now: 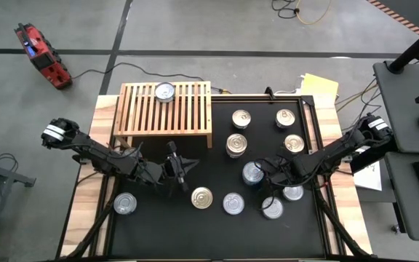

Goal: Stack canned seafood by type on shelf
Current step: Put the yellow blue tuna can on the shelf

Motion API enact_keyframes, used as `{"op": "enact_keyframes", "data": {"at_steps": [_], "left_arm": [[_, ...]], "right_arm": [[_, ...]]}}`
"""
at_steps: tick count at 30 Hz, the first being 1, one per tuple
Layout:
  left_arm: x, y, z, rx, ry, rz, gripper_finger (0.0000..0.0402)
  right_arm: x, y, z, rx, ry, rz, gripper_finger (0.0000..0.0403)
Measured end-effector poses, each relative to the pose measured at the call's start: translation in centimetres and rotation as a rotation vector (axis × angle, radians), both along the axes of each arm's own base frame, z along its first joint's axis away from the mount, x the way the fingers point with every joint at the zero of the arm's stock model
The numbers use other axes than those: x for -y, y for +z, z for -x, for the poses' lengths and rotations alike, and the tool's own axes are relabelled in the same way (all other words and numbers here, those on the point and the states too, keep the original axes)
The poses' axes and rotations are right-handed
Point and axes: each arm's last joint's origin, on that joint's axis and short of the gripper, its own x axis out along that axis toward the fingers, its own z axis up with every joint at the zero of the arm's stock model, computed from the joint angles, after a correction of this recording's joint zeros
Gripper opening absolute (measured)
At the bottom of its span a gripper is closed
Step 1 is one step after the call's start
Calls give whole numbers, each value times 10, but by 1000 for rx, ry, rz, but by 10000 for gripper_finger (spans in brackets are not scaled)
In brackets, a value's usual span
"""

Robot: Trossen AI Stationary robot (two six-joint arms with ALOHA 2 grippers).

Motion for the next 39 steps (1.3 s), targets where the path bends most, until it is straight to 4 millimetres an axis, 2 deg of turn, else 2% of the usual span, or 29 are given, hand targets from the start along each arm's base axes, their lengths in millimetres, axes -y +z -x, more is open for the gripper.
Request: {"op": "enact_keyframes", "data": {"at_steps": [7, 13, 19, 25, 31, 34, 39], "left_arm": [[0, 1, 0, 17, -5, 33, 0], [2, 2, -5, 66, -122, 122, 0], [0, -2, -17, 168, -169, 219, 0], [0, -9, -34, 258, -141, 370, 0], [3, -11, -70, 268, -108, 399, 0], [1, -12, -83, 276, -29, 411, 0], [-9, -15, -87, 303, -15, 522, 0]], "right_arm": [[4, 26, 5, 107, 28, 39, 34], [5, 43, 9, 315, 228, 6, 34], [8, 28, 19, 501, 409, -69, 34], [14, 12, 33, 482, 413, -57, 33], [16, 0, 40, 428, 415, -50, 33], [17, -7, 42, 413, 409, -46, 33], [18, -12, 45, 403, 394, -53, 33]]}}
